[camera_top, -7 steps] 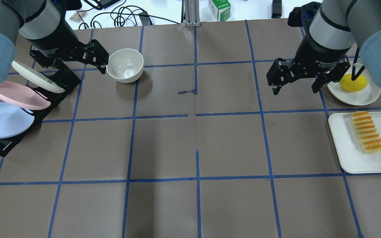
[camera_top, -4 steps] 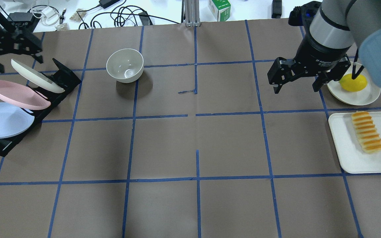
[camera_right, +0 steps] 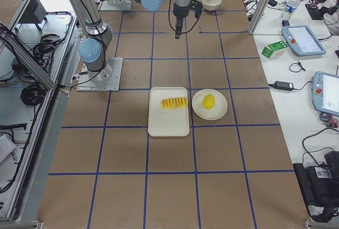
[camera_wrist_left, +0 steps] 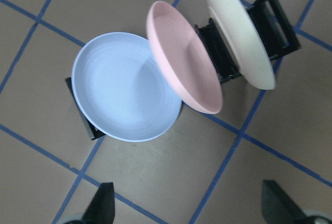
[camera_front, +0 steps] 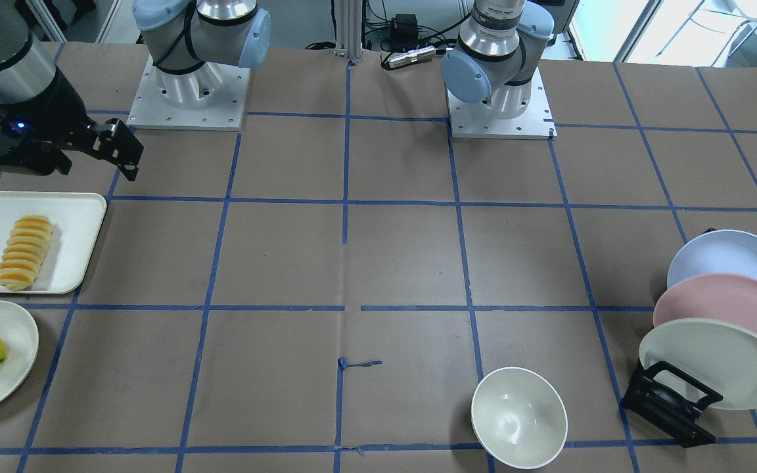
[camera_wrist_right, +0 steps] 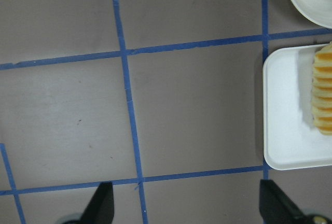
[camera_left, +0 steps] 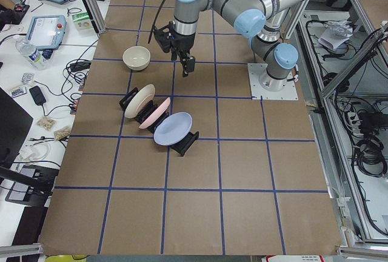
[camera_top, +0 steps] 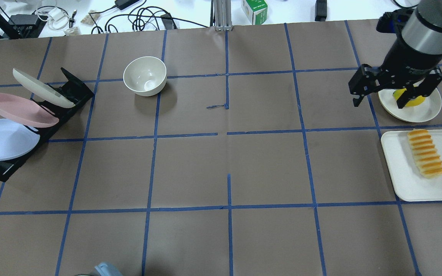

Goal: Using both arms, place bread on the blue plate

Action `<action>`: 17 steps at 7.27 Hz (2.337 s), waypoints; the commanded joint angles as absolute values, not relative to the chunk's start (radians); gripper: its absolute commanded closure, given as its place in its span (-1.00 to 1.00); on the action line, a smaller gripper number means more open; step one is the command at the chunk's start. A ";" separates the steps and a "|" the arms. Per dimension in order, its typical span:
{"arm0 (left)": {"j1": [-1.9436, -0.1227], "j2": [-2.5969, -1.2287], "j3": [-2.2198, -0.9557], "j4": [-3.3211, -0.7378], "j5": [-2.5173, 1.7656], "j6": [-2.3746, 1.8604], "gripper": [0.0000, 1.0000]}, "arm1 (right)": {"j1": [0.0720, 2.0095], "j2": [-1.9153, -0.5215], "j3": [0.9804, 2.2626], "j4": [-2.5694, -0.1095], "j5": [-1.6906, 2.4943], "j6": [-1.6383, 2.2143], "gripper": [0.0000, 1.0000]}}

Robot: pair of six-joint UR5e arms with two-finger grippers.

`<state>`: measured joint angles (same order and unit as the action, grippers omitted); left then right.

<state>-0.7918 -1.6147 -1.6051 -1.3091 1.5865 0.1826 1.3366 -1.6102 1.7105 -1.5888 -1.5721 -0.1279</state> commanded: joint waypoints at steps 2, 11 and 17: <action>-0.750 -1.793 -1.617 -1.207 1.656 0.189 -1.00 | 1.159 -1.602 1.819 -1.716 -1.571 -0.300 -1.00; -0.752 -1.976 -1.612 -1.157 1.772 -0.003 0.17 | 0.930 -1.312 1.948 -2.101 -1.649 -0.630 -1.00; -0.750 -1.933 -1.592 -1.164 1.775 -0.003 1.00 | 0.930 -1.217 1.988 -2.210 -1.735 -0.629 -1.00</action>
